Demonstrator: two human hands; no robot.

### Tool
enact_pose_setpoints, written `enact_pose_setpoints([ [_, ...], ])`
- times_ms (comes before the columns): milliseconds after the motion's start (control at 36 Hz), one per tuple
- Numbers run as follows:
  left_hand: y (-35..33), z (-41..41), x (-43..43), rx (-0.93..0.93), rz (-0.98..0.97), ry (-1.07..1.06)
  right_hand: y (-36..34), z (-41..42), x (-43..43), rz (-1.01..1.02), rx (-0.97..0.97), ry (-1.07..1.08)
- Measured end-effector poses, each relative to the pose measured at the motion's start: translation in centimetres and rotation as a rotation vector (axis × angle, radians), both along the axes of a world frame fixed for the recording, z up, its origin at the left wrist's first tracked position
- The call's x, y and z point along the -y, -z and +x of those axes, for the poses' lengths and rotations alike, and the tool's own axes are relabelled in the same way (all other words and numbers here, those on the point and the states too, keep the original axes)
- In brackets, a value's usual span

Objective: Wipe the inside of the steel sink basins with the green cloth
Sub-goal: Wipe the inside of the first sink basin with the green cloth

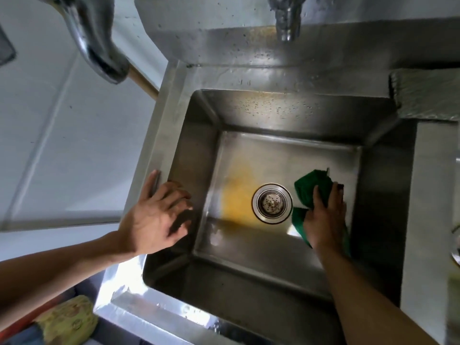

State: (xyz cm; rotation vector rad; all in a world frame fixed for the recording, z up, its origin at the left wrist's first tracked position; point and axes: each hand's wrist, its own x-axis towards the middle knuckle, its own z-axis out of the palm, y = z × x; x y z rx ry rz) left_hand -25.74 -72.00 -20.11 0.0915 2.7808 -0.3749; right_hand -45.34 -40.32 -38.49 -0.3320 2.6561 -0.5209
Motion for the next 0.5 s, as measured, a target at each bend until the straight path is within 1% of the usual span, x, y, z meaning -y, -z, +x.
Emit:
enact_pose_setpoints([
  [28, 0.0, 0.0, 0.0, 0.003, -0.003, 0.001, -0.1, 0.6, -0.6, -0.007, -0.006, 0.046],
  [83, -0.1, -0.1, -0.1, -0.003, -0.004, 0.004, -0.1, 1.1, -1.3, 0.001, -0.019, 0.069],
  [222, 0.0, -0.2, 0.0, -0.013, 0.001, 0.007, 0.4, -1.3, 0.3, -0.058, -0.068, 0.157],
  [306, 0.1, -0.1, 0.0, -0.016, 0.001, 0.002, 0.7, -2.1, 0.9, -0.054, -0.075, 0.143],
  [389, 0.1, 0.0, 0.1, -0.008, 0.000, -0.001, 0.3, -0.1, 0.3, -0.020, -0.028, 0.020],
  [444, 0.1, 0.0, 0.1, -0.003, -0.003, 0.002, 0.0, 2.5, -0.9, 0.001, -0.028, -0.140],
  [500, 0.0, 0.0, 0.0, -0.012, 0.010, 0.008, 0.1, 5.8, -2.8, -0.014, -0.080, -0.337],
])
